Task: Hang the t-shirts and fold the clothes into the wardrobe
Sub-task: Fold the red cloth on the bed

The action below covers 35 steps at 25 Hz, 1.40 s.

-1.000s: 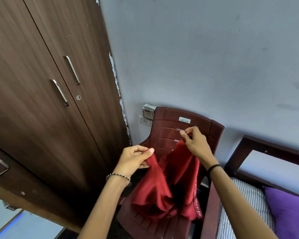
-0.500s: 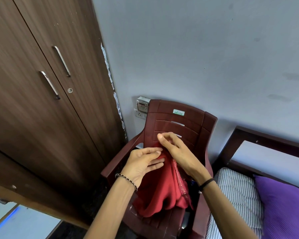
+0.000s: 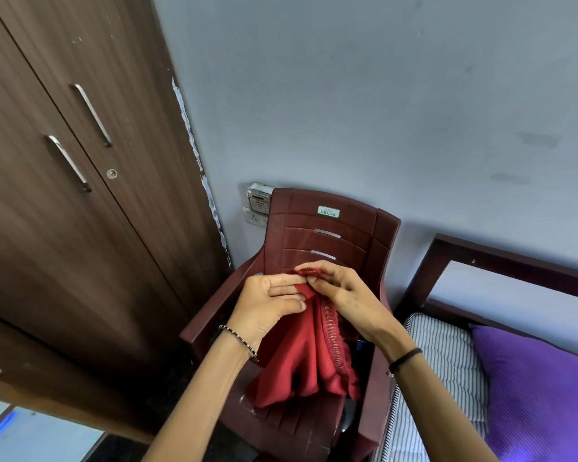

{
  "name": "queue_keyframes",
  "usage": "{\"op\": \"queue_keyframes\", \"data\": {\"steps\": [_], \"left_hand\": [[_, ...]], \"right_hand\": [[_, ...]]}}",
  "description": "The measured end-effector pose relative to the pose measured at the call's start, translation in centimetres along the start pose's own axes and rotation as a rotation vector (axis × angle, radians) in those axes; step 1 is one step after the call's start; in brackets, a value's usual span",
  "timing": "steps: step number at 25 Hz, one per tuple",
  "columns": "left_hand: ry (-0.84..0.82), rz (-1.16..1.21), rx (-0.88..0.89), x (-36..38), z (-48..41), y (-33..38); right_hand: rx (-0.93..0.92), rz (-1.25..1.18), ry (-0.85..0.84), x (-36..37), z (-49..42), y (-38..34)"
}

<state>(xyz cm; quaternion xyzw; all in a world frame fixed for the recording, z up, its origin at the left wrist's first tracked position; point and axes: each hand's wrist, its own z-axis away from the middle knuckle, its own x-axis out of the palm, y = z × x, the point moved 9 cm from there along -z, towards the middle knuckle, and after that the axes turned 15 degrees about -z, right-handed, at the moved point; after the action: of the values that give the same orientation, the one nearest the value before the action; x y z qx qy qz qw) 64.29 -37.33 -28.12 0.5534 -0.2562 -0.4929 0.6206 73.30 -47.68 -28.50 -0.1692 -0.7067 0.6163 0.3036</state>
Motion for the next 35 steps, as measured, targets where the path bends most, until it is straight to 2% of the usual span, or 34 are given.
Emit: {"op": "queue_keyframes", "data": {"steps": [7, 10, 13, 19, 22, 25, 27, 31, 35], "left_hand": [[0.053, 0.109, 0.027, 0.9, -1.0, 0.5], [0.164, -0.053, 0.064, 0.2, -1.1, 0.8], [0.318, -0.275, 0.176, -0.9, -0.8, 1.8], [0.429, -0.419, 0.260, -1.7, -0.3, 2.8], [0.410, -0.397, 0.227, -1.9, -0.6, 2.4], [0.291, -0.189, 0.075, -1.7, -1.3, 1.4], [0.222, -0.148, 0.029, -1.2, -1.7, 1.5], [0.161, -0.216, 0.097, -1.1, -2.6, 2.6], [0.217, -0.330, 0.208, -1.6, -2.9, 3.4]], "right_hand": [[-0.048, -0.031, 0.064, -1.3, 1.0, 0.0], [-0.040, -0.113, 0.085, -1.4, 1.1, 0.1], [-0.007, -0.213, 0.083, -0.8, 1.3, 0.6], [-0.031, -0.218, 0.046, 1.0, 1.9, 0.2], [-0.037, -0.213, 0.045, 0.8, 1.9, 0.5], [-0.019, -0.175, 0.055, 0.5, 1.8, 0.3], [-0.021, -0.118, 0.100, 0.1, 1.6, 0.2], [-0.035, 0.079, 0.176, -0.6, 1.0, -0.5], [-0.063, 0.254, 0.210, -0.7, 0.9, -2.7]]}}
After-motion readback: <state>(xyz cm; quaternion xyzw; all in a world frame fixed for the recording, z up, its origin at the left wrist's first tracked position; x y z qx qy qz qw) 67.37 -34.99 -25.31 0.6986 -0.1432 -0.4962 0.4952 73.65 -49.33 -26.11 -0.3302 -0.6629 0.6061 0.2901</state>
